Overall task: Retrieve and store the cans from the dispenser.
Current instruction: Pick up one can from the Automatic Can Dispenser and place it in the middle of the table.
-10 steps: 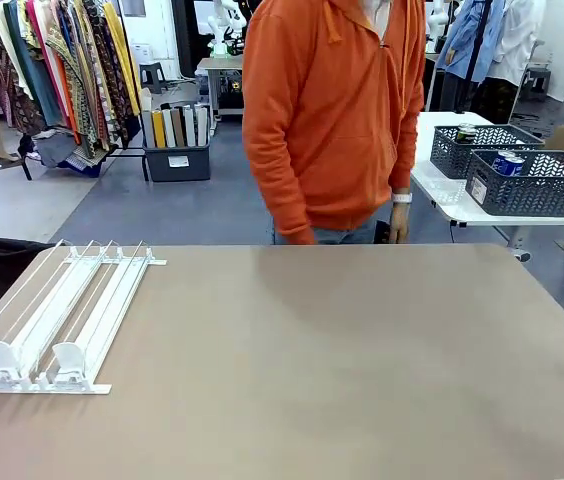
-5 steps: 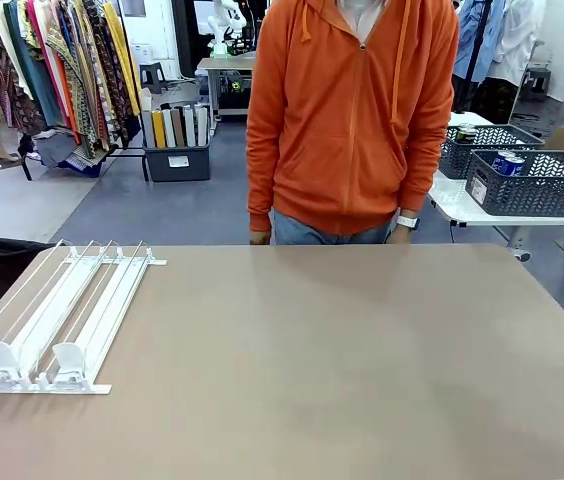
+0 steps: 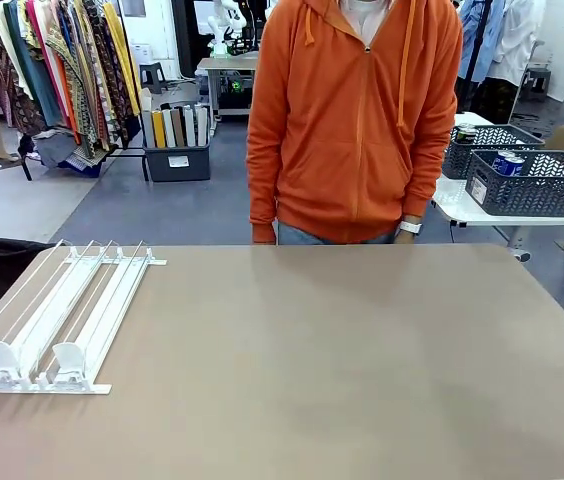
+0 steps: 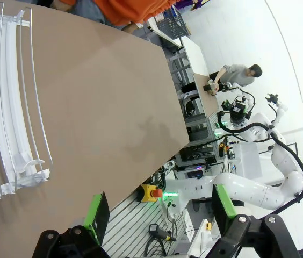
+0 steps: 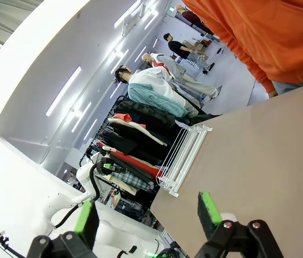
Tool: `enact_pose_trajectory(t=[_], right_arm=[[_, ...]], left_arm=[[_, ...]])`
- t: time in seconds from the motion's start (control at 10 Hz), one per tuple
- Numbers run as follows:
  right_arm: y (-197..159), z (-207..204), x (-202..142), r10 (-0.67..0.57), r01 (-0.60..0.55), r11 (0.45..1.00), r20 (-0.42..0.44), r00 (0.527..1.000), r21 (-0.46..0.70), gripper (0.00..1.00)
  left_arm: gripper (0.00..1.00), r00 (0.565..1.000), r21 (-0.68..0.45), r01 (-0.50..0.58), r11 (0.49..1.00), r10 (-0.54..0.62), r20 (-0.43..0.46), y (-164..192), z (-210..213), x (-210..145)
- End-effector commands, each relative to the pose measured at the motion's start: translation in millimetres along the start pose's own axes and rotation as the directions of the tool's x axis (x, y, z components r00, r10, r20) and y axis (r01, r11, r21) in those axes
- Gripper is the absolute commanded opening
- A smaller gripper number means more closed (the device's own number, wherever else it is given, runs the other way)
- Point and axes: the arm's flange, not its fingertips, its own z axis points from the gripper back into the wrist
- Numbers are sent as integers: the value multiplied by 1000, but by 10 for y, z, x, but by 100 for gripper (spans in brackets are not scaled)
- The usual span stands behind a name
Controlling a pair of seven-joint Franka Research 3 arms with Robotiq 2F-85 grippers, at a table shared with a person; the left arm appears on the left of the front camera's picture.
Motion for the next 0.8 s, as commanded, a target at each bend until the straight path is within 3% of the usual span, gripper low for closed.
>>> enact_pose_trajectory(t=[0.0,0.7], right_arm=[[38,-31,39,-9,9,1000,17,1000,11,100],[38,-31,39,-9,9,1000,17,1000,11,100]], left_arm=[[100,1000,-19,14,1000,-14,10,-7,-9,7],[100,1000,-19,14,1000,-14,10,-7,-9,7]])
